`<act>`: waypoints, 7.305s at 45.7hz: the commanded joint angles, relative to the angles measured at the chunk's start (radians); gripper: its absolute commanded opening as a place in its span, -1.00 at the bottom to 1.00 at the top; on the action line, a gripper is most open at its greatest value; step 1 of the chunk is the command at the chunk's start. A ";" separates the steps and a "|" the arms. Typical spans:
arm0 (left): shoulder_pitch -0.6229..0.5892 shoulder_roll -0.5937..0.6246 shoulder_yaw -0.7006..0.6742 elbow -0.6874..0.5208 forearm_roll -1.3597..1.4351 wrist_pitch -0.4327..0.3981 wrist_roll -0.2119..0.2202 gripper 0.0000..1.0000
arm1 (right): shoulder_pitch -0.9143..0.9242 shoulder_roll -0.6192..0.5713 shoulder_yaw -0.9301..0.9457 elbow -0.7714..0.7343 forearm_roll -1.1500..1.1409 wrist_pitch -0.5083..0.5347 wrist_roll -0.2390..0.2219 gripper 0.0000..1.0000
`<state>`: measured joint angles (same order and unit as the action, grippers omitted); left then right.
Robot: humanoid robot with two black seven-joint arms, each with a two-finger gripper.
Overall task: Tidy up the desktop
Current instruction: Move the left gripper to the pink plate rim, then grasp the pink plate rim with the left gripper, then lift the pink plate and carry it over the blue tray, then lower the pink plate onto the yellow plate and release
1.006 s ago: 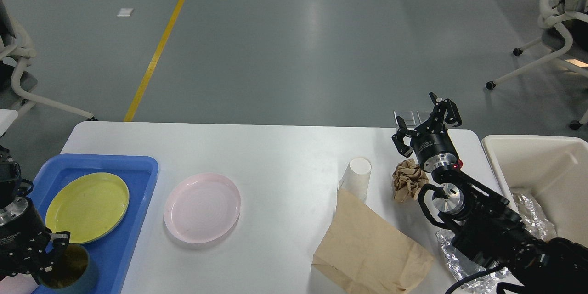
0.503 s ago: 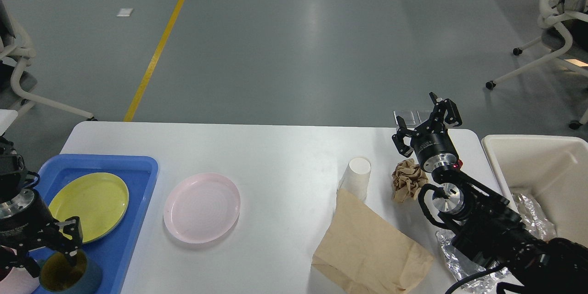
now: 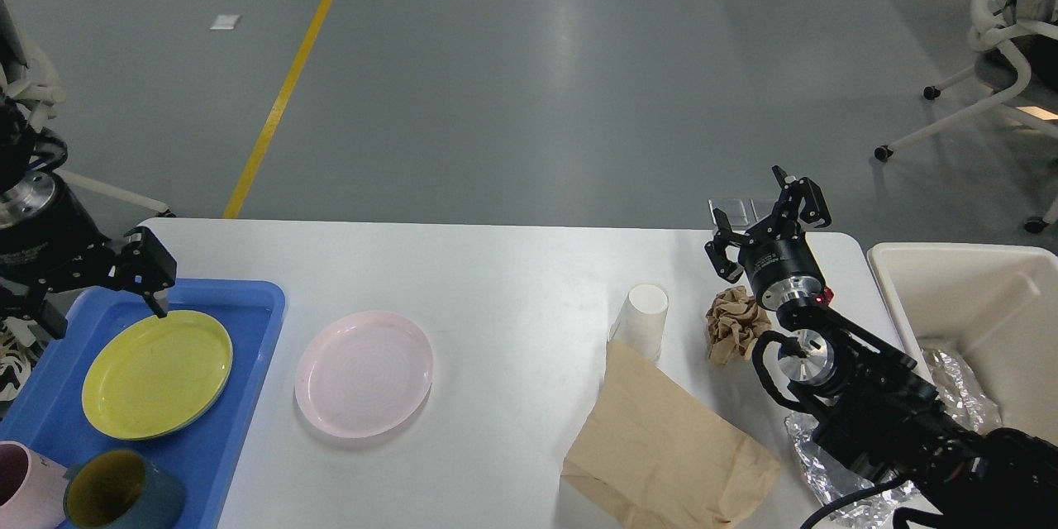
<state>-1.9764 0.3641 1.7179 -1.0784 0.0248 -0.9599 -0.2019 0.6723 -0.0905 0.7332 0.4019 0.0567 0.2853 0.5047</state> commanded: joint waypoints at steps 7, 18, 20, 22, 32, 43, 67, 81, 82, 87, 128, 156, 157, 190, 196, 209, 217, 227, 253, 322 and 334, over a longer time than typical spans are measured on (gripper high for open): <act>-0.029 -0.091 -0.023 -0.006 -0.094 0.018 0.006 0.91 | 0.000 0.000 0.000 0.000 0.000 0.000 0.000 1.00; 0.181 -0.181 -0.169 0.066 -0.101 0.296 0.021 0.91 | 0.000 0.000 0.000 0.000 0.000 0.000 0.000 1.00; 0.226 -0.197 -0.184 0.089 -0.101 0.322 0.030 0.91 | 0.001 0.000 0.000 0.000 0.000 0.000 0.000 1.00; 0.270 -0.217 -0.198 0.119 -0.103 0.343 0.041 0.91 | 0.000 0.000 0.000 0.000 0.000 0.000 0.000 1.00; 0.458 -0.263 -0.284 0.252 -0.103 0.371 0.205 0.91 | 0.001 0.000 0.000 0.000 0.000 0.000 0.000 1.00; 0.594 -0.263 -0.379 0.342 -0.103 0.449 0.296 0.90 | 0.000 0.000 0.000 0.000 0.000 0.000 0.000 1.00; 0.634 -0.257 -0.431 0.347 -0.105 0.455 0.297 0.90 | 0.000 0.000 0.000 0.000 0.000 0.000 0.000 1.00; 0.674 -0.254 -0.436 0.348 -0.105 0.457 0.297 0.82 | 0.000 0.000 0.000 0.000 0.000 0.000 0.000 1.00; 0.677 -0.254 -0.437 0.348 -0.105 0.457 0.297 0.80 | 0.000 0.000 0.000 0.000 0.000 0.000 0.000 1.00; 0.695 -0.252 -0.462 0.354 -0.105 0.457 0.297 0.63 | 0.000 0.000 0.000 0.000 0.000 0.000 0.000 1.00; 0.722 -0.249 -0.492 0.373 -0.103 0.362 0.391 -1.00 | 0.000 0.000 0.000 0.000 0.000 0.000 0.000 1.00; 0.495 -0.197 -0.523 0.371 -0.101 0.158 0.391 -1.00 | 0.000 0.000 0.000 0.000 0.000 0.000 0.000 1.00; 0.485 -0.197 -0.523 0.371 -0.101 0.149 0.391 -1.00 | 0.000 0.000 0.000 0.000 0.000 0.000 0.000 1.00; 0.036 0.003 -0.538 0.282 -0.097 0.000 0.391 -1.00 | 0.001 0.000 0.000 0.000 0.000 0.000 0.000 1.00; 0.155 0.041 -0.520 0.302 -0.100 0.000 0.385 -1.00 | 0.001 0.000 0.000 0.000 0.000 0.000 0.000 1.00; 0.438 0.156 -0.537 0.594 -0.115 0.000 0.380 -1.00 | 0.000 0.000 0.000 0.000 0.000 0.000 0.000 1.00; 0.553 0.182 -0.544 0.656 -0.134 0.000 0.378 -1.00 | 0.000 0.000 0.000 0.000 0.000 0.000 0.000 1.00; 0.703 0.210 -0.604 0.752 -0.172 0.000 0.378 -1.00 | 0.001 0.000 0.000 0.000 0.000 0.000 0.000 1.00; 0.895 0.208 -0.681 0.930 -0.172 0.000 0.384 -1.00 | 0.000 0.000 0.000 0.000 0.000 0.000 0.000 1.00; 0.967 0.087 -0.991 0.925 -0.166 0.095 0.378 0.92 | 0.000 0.000 0.000 0.000 0.000 0.000 0.000 1.00; 1.079 0.085 -1.602 0.928 -0.175 0.124 0.365 0.93 | 0.000 0.000 0.000 0.000 0.000 0.000 0.000 1.00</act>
<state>-0.9817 0.4443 0.4262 -0.1516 -0.1471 -0.8416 0.1729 0.6721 -0.0905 0.7333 0.4019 0.0567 0.2853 0.5047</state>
